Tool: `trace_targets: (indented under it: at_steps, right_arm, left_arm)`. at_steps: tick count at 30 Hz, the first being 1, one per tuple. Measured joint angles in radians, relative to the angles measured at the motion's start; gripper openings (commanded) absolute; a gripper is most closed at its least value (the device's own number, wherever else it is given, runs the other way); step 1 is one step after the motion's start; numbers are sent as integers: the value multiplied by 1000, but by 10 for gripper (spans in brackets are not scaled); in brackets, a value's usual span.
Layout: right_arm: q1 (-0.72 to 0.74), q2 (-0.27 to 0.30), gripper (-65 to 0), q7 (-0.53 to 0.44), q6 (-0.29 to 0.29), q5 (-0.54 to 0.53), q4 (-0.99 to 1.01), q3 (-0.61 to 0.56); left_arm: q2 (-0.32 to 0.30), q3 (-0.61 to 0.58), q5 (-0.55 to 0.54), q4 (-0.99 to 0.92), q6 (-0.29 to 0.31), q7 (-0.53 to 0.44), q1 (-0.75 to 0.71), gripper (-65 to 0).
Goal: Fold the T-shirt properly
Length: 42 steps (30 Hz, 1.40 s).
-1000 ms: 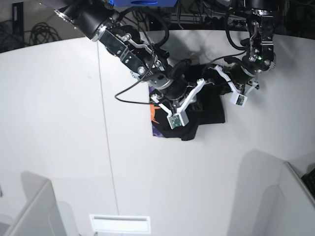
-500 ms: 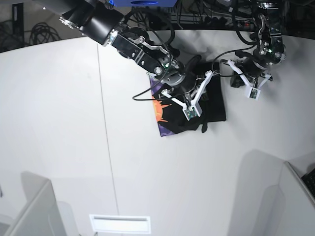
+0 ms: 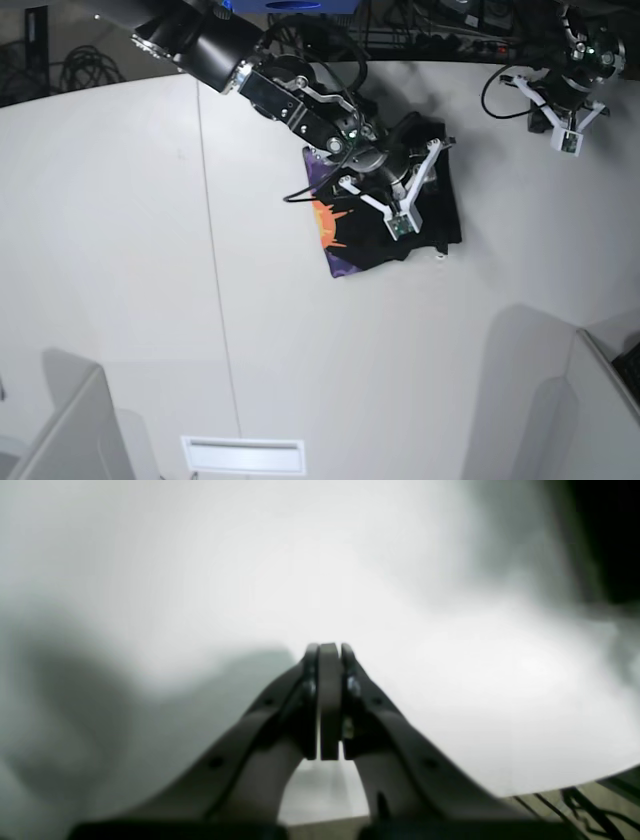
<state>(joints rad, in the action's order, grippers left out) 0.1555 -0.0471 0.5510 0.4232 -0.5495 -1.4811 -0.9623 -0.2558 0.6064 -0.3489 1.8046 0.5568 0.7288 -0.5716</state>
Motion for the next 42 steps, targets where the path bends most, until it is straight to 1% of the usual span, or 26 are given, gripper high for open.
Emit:
trace_targets:
  at_steps: [2,3,7,10,12,14,20,21,22,23,25,26,27,29,30,31,32,33,34,35,37,39,42]
  right_arm:
    - [-1,0,-339,0,0,0,-4,0]
    - [-1,0,-333,0,0,0,-4,0]
    - [-1,-11,-323,-1,0,1,-5,0]
    - [4,-26,-321,10,0,1,-5,-8]
    - [39,-23,-321,64,0,4,-4,-64]
    - [72,-24,-321,63,0,4,-4,-128]
    - [108,-46,-321,72,-2,-3,-2,-208]
    - [122,-47,-321,68,-7,-2,-2,-232]
    - [134,-47,-321,70,-47,-1,-4,-251]
    - [138,-49,-321,72,-102,-2,-9,-265]
    - [133,-49,-329,79,-171,-8,-53,-272]
    - [131,-42,-330,78,-185,-8,-84,-272]
    - [131,-28,-330,71,-183,-8,-115,-272]
    - [131,26,-333,72,-153,-6,-192,-256]
    - [122,58,-350,85,-116,-14,-234,-224]
    - [113,90,-392,84,-77,-5,-279,-184]
    - [103,121,-450,77,-37,3,-327,-141]
    - [95,144,-512,67,-16,3,-362,-94]
    - [84,160,-590,66,-3,3,-386,-47]
    - [77,172,-650,63,0,8,-394,-4]
    - [53,186,-650,66,-1,3,-393,64]
    - [26,187,-650,71,-4,-1,-370,123]
    - [29,186,-650,64,-3,3,-294,150]
  left_arm:
    - [0,33,-2,0,1,-6,1,-650]
    - [1,49,-5,0,1,-6,1,-650]
    - [0,102,-3,0,-3,-6,1,-650]
    - [1,105,-4,0,-2,-6,1,-650]
    - [0,104,-4,0,1,-6,1,-650]
    - [1,103,-4,0,1,-6,1,-650]
    - [1,100,-4,0,1,-6,3,-650]
    - [1,100,-4,0,1,-5,3,-650]
    - [0,100,-4,0,1,-5,3,-650]
    - [0,100,-4,0,1,-6,4,-650]
    - [0,100,-4,0,1,-5,4,-650]
    - [1,100,-4,0,1,-6,5,-650]
    - [1,100,-4,0,1,-6,6,-650]
    - [0,100,-4,0,1,-4,6,-650]
    - [0,101,-4,0,1,-3,5,-650]
    - [1,101,-4,0,1,-3,5,-650]
    - [1,102,-5,0,1,-3,5,-650]
    - [1,101,-4,0,1,-3,6,-650]
    - [1,102,-5,0,1,-3,5,-650]
    - [2,101,-5,0,1,-3,5,-650]
    - [1,102,-4,0,1,-3,1,-650]
    - [2,102,-4,0,1,-3,1,-650]
    - [19,104,-3,1,1,-5,2,-650]
